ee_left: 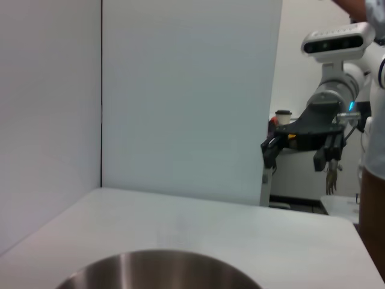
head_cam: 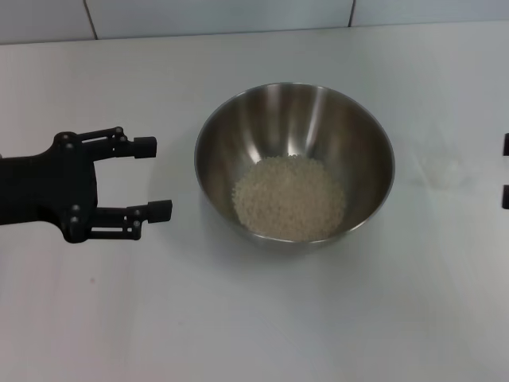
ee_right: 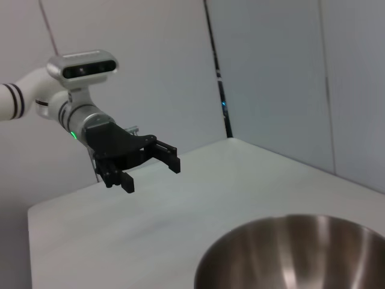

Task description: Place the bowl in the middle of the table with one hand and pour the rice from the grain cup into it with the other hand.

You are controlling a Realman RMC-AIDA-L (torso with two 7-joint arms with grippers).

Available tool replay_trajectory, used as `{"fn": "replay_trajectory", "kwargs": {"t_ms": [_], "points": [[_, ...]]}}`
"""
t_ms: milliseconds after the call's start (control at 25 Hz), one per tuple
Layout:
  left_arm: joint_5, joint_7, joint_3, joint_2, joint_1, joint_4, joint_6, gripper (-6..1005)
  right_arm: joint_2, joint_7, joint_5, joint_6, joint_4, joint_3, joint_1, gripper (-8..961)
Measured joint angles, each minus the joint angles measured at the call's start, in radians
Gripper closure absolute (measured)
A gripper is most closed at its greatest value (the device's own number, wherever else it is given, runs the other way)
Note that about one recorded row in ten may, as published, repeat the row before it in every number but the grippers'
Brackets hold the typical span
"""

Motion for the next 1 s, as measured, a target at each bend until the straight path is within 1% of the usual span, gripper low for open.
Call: {"fn": "replay_trajectory", "kwargs": {"t_ms": [80,240,280,360,400,440,480,520,720,800,1000], "points": [[-0.018,0.007,-0.006,-0.005,0.014,0.012,0.019,157,0.021,-0.019,-0.005,0.0,-0.013,-0.001,0.016,208],[-0.021,0.001,-0.006,-0.005,0.016,0.015,0.02,157,0.027,-0.016,-0.015,0.0,-0.014,-0.005,0.04,208],[-0.022,-0.002,-0.006,-0.004,0.019,0.015,0.021,157,0.032,-0.015,-0.016,0.0,-0.018,-0.012,0.051,208],[-0.022,-0.002,-0.006,-0.004,0.021,0.015,0.021,157,0.035,-0.015,-0.016,-0.001,-0.023,-0.018,0.055,208],[-0.022,-0.002,-0.006,-0.004,0.021,0.015,0.021,157,0.042,-0.015,-0.015,0.0,-0.033,-0.029,0.063,208],[-0.022,-0.002,-0.006,-0.003,0.022,0.015,0.021,157,0.042,-0.015,-0.015,0.0,-0.033,-0.029,0.063,208],[-0.022,-0.001,-0.007,-0.001,0.026,0.015,0.021,157,0.052,-0.018,-0.016,0.003,-0.04,-0.038,0.074,208],[-0.022,0.0,-0.009,0.0,0.028,0.015,0.021,157,0.056,-0.019,-0.016,0.004,-0.043,-0.045,0.08,208],[-0.024,0.003,-0.011,0.0,0.033,0.017,0.023,157,0.065,-0.026,-0.016,0.01,-0.049,-0.077,0.1,208],[-0.024,0.003,-0.012,0.0,0.034,0.018,0.023,157,0.073,-0.032,-0.016,0.012,-0.049,-0.083,0.111,208],[-0.025,0.007,-0.012,0.001,0.042,0.021,0.023,157,0.078,-0.033,-0.019,0.013,-0.051,-0.103,0.117,208]]}}
